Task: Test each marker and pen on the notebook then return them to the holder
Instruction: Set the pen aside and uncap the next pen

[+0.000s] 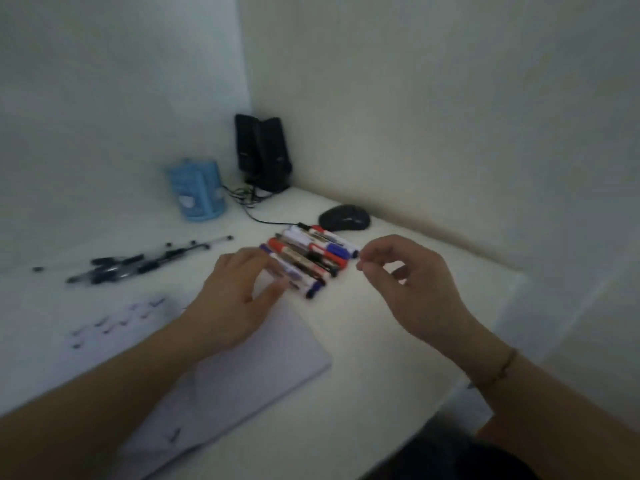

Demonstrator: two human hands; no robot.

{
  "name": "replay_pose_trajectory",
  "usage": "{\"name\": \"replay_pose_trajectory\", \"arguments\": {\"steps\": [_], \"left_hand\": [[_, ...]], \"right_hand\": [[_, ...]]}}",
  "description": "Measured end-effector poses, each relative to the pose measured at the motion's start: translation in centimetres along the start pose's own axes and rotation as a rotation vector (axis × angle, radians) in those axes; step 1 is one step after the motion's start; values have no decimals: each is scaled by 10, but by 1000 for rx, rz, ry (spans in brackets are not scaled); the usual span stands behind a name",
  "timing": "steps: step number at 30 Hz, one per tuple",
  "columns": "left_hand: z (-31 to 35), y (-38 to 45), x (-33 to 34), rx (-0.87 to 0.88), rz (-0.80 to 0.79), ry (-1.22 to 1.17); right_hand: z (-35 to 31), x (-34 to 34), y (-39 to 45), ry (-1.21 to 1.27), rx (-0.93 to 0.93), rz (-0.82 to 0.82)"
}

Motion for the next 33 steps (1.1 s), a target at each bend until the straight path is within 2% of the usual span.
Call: {"name": "replay_pose_trajectory", "arguments": {"steps": [3,6,9,12,15,19,22,26,29,31,33], "left_hand": [[-37,-30,-13,-122,30,113],[-61,-51,-26,-181,89,151],[-81,-58,-32,-253,82,99],[-94,-55,-33,-237,76,135],[-106,-52,-40,-246,129,110],[-114,-52,-45,-288,190,67],[-115,-53,-42,-298,164,56],[-113,-60,-49,-341,122,179],[-95,-65,-68,-253,153,336],[-94,-69,-70,-221,51,299],[-92,-72,-76,-188,-10,234]], "right_hand": [[-26,70,43,-21,-72,-180],[-43,145,80,-309,-221,-382],[-44,206,112,-535,-304,-492],[-18,246,141,-816,-257,-579],[4,263,156,-889,-176,-641],[-1,253,162,-862,-252,-470],[-13,221,157,-767,-247,-349],[-37,164,128,-430,-226,-196],[-56,132,97,-164,-191,-105],[-61,118,84,-19,-178,-27],[-58,119,77,205,-106,-66]]}}
Point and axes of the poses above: each hand's wrist, its own y-axis towards the middle knuckle, its own x-axis out of the palm, z = x × y, the point moved 7 cm from there along y, towards the middle knuckle, and after that the axes turned 5 degrees about -z, right-handed, at the moved point
